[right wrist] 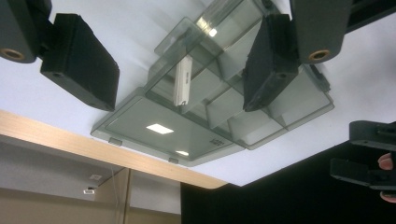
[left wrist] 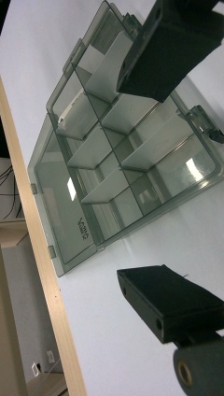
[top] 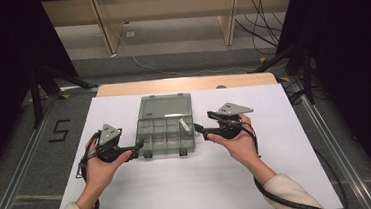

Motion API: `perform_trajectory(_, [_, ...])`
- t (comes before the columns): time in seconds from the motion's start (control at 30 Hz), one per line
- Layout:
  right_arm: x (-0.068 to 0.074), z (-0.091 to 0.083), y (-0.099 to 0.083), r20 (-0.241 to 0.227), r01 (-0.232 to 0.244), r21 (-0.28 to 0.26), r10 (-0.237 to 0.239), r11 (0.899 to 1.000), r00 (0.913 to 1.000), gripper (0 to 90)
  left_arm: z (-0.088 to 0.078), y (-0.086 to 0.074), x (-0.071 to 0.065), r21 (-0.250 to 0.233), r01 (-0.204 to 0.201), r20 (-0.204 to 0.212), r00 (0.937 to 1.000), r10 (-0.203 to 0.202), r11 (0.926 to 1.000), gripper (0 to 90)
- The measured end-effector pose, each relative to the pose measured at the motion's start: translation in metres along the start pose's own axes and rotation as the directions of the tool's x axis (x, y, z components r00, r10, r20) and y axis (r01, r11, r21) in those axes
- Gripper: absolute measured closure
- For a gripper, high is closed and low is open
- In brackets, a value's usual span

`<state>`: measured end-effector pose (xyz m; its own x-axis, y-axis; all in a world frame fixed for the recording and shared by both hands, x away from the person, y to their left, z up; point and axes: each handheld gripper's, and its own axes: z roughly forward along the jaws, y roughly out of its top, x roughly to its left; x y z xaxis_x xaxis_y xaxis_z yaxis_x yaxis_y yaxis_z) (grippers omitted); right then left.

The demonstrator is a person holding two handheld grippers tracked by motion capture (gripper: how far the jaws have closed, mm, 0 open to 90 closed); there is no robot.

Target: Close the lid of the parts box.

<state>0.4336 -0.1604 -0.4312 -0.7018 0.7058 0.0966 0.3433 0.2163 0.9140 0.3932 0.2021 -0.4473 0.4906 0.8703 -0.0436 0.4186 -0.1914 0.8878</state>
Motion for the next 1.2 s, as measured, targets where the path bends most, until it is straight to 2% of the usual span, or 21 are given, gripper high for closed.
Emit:
perform_trajectory(0.1, [0.001,-0.006,-0.004,-0.011,-0.013,-0.003,0.013,1.000,0.9999,28.3,0.000,0.002,0.000,-0.004,0.002,0.000,1.0000,-0.002,1.0000,9.8])
perform_trajectory(0.2, [0.001,-0.011,-0.008,-0.008,-0.004,0.001,0.004,1.000,1.0000,28.3,-0.001,0.000,0.001,0.002,0.012,-0.015,0.9998,-0.011,0.9999,10.1])
perform_trajectory(0.23, [0.001,-0.012,-0.009,-0.023,-0.014,0.002,0.014,1.000,0.9996,28.3,-0.001,0.000,0.001,0.005,0.006,-0.014,0.9999,-0.006,1.0000,10.3])
perform_trajectory(0.4, [0.002,-0.016,-0.011,-0.019,-0.005,-0.005,0.005,1.000,0.9998,28.3,-0.001,0.000,0.004,0.000,0.015,-0.025,0.9996,-0.015,0.9999,11.3])
perform_trajectory(0.63, [0.004,-0.021,-0.012,-0.006,0.010,-0.019,-0.010,1.000,0.9999,28.3,-0.004,-0.002,0.004,-0.005,0.023,-0.016,0.9996,-0.024,0.9997,12.0])
perform_trajectory(0.77, [0.007,-0.025,-0.012,0.001,0.013,-0.013,-0.013,1.000,0.9999,28.2,-0.005,-0.001,0.005,-0.007,0.014,-0.019,0.9997,-0.014,0.9999,12.2])
perform_trajectory(0.87, [0.007,-0.027,-0.013,0.013,0.028,-0.030,-0.028,0.999,0.9995,28.3,-0.005,0.000,0.004,-0.006,0.011,-0.017,0.9998,-0.011,0.9999,12.7])
perform_trajectory(0.93, [0.010,-0.030,-0.014,0.000,0.006,-0.023,-0.006,1.000,1.0000,28.3,-0.004,0.001,0.004,-0.007,0.009,-0.019,0.9998,-0.009,0.9999,13.5])
perform_trajectory(0.97, [0.009,-0.033,-0.015,0.002,0.012,-0.012,-0.012,1.000,0.9999,28.3,-0.004,0.002,0.005,-0.007,0.008,-0.019,0.9998,-0.008,0.9999,13.9])
perform_trajectory(1.03, [0.009,-0.034,-0.016,0.019,0.036,-0.036,-0.035,0.999,0.9992,28.3,-0.003,0.005,0.006,-0.003,0.012,-0.019,0.9998,-0.012,0.9999,15.0])
perform_trajectory(1.07, [0.010,-0.037,-0.016,0.003,0.012,-0.003,-0.012,1.000,0.9999,28.2,-0.003,0.006,0.007,-0.003,0.013,-0.020,0.9997,-0.013,0.9999,15.1])
perform_trajectory(1.1, [0.010,-0.037,-0.018,0.011,0.025,-0.029,-0.025,0.999,0.9996,28.3,-0.002,0.008,0.008,-0.002,0.015,-0.020,0.9997,-0.015,0.9999,15.4])
perform_trajectory(1.2, [0.011,-0.042,-0.020,0.013,0.021,-0.019,-0.020,1.000,0.9997,28.3,0.003,0.016,0.014,0.010,0.036,-0.018,0.9992,-0.036,0.9993,20.0])
